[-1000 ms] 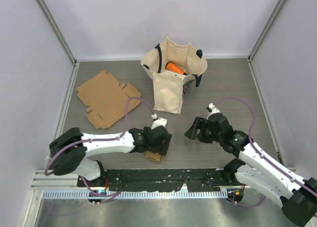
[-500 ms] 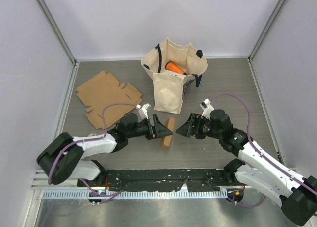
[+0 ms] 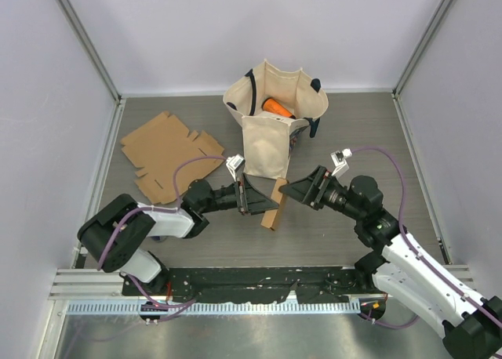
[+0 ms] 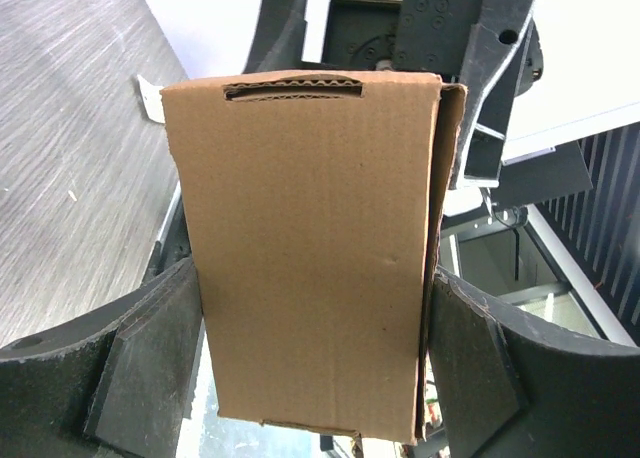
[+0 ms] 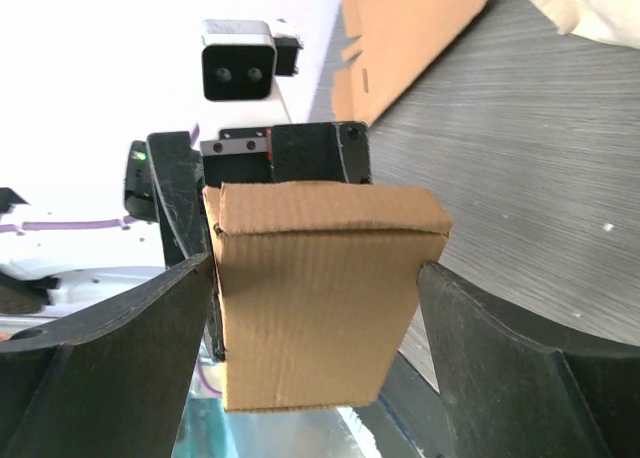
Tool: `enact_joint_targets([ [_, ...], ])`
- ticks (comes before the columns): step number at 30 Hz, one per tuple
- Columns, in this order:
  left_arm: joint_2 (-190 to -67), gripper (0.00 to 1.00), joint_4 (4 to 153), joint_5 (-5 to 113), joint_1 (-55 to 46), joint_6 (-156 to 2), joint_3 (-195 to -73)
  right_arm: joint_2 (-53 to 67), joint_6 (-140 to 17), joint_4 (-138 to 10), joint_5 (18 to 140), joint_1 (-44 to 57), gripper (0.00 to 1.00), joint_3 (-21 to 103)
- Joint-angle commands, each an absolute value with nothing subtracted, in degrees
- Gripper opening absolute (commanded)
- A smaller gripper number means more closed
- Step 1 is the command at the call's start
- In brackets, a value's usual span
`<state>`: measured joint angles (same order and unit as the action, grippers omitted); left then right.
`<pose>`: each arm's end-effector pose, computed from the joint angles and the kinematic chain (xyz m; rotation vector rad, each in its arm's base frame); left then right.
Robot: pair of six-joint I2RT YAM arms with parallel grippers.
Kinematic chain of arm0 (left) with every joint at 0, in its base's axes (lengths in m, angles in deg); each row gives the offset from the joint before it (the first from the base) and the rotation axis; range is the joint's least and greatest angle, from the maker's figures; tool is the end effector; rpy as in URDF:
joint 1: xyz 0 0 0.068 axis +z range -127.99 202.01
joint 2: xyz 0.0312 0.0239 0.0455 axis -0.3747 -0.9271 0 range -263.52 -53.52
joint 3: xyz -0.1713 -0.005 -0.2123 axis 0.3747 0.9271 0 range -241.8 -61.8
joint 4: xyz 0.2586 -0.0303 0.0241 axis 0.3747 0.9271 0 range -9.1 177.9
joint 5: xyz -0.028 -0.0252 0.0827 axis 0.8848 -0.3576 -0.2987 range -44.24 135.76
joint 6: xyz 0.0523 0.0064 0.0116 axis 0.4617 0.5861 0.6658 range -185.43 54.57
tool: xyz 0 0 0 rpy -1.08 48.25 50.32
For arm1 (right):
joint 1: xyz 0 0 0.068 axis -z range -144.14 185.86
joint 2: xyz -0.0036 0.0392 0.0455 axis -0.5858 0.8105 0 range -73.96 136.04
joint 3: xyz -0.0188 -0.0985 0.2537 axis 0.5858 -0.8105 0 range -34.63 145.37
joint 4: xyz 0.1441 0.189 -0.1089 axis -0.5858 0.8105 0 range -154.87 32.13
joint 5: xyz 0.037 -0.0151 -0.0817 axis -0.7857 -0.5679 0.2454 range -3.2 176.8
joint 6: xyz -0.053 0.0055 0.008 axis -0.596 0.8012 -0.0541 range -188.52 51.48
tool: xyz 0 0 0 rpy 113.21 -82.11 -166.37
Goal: Fold the paper box
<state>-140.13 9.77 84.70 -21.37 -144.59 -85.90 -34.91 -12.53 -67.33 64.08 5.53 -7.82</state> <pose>0.1818 -0.2026 0.2026 0.1483 1.9004 -2.0975 0.1420 0.0989 0.2684 0.1103 1.9596 1.3986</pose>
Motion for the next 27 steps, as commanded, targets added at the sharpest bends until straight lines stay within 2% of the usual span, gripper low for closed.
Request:
enact_joint_targets([
  [1,-137.98,0.72,-2.77,87.33,-21.06,-146.38,-87.99,-35.03,-2.87,-82.0,62.28,5.8,0.88,-10.89],
  [4,-137.46,0.72,-2.77,87.33,-21.15,-146.47,-88.26,-33.97,-1.72,-84.03,62.1,5.8,0.88,-10.72],
  [19,-135.17,0.7,0.48,87.77,-21.23,-145.41,-89.14,-33.62,-13.23,-66.99,61.4,5.89,0.89,-3.43],
  [27,-133.94,0.7,0.57,87.68,-21.23,-145.76,-89.31,-32.65,-11.3,-70.76,61.14,5.8,0.89,-5.27],
])
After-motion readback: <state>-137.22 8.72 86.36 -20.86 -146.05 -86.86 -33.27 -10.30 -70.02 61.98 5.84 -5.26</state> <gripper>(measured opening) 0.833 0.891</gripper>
